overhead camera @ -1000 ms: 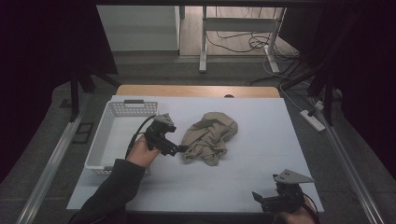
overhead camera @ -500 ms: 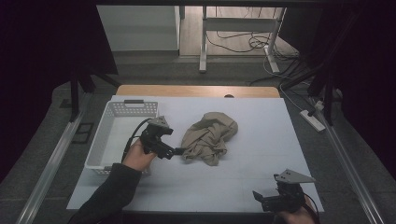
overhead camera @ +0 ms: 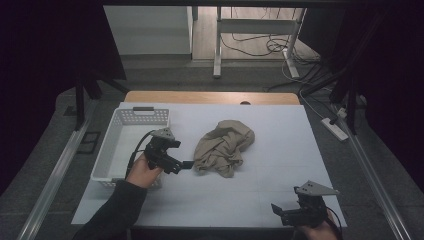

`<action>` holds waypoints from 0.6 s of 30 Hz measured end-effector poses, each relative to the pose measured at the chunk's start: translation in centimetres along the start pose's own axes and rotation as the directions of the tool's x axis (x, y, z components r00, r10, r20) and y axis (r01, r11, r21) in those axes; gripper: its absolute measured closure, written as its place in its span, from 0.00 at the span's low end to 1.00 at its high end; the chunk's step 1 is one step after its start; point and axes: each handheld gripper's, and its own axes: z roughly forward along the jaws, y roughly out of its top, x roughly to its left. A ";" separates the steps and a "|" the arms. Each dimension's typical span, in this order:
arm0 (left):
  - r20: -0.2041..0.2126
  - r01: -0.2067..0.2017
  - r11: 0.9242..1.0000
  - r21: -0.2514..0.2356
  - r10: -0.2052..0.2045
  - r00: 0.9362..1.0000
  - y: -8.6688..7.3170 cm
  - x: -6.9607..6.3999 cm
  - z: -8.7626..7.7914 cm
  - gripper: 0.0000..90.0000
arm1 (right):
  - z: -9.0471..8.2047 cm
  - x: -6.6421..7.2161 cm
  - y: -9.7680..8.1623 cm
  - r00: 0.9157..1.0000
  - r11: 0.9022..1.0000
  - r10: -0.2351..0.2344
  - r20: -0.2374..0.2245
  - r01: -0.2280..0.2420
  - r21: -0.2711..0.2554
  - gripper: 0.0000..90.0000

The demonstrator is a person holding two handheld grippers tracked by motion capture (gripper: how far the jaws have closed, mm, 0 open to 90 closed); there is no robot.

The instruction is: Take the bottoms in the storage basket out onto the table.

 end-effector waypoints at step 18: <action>-0.025 -0.026 0.999 -0.028 0.025 0.999 -1.8 -1.6 -1.4 0.00 | 0.1 0.3 0.0 1.000 0.999 -0.030 0.004 0.030 0.015 0.00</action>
